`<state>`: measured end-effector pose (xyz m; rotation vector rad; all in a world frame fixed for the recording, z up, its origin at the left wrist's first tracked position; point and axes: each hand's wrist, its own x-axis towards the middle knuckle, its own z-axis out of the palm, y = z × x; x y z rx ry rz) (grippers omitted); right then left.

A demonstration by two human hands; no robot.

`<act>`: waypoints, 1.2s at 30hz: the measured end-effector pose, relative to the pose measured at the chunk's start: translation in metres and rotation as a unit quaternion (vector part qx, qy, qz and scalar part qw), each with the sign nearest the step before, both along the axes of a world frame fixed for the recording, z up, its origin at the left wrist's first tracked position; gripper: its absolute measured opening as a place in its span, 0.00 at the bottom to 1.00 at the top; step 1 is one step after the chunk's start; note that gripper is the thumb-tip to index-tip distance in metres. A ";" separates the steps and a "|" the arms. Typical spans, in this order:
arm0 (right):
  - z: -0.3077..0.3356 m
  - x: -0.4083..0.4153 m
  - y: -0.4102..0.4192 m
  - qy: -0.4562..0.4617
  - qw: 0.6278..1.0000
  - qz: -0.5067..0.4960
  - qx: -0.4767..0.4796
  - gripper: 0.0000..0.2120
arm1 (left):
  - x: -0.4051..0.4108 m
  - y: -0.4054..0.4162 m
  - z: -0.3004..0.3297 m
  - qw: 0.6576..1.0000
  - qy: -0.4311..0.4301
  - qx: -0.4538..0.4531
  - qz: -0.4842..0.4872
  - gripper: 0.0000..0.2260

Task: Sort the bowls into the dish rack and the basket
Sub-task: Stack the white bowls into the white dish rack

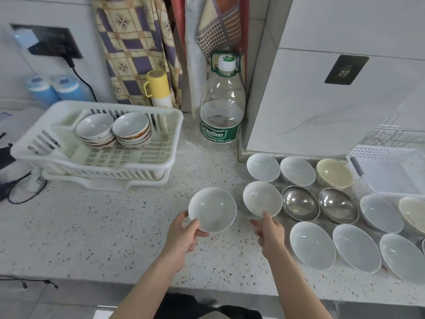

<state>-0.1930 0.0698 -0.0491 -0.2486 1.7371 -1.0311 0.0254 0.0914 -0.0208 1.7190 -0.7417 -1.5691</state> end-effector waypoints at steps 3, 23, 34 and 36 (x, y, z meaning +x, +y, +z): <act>-0.003 0.003 -0.007 0.009 1.000 -0.025 0.001 0.10 | 0.012 -0.002 0.002 1.000 0.008 0.000 0.016 0.21; 0.084 0.136 -0.036 0.037 0.964 -0.156 -0.211 0.04 | 0.161 -0.046 0.064 0.991 0.088 -0.094 0.039 0.20; 0.128 0.273 -0.104 0.082 0.965 0.086 -0.232 0.07 | 0.320 -0.085 0.078 0.978 0.069 -0.155 0.118 0.16; 0.127 0.293 -0.117 0.120 0.961 0.152 -0.197 0.09 | 0.342 -0.095 0.079 0.977 0.058 -0.163 0.127 0.16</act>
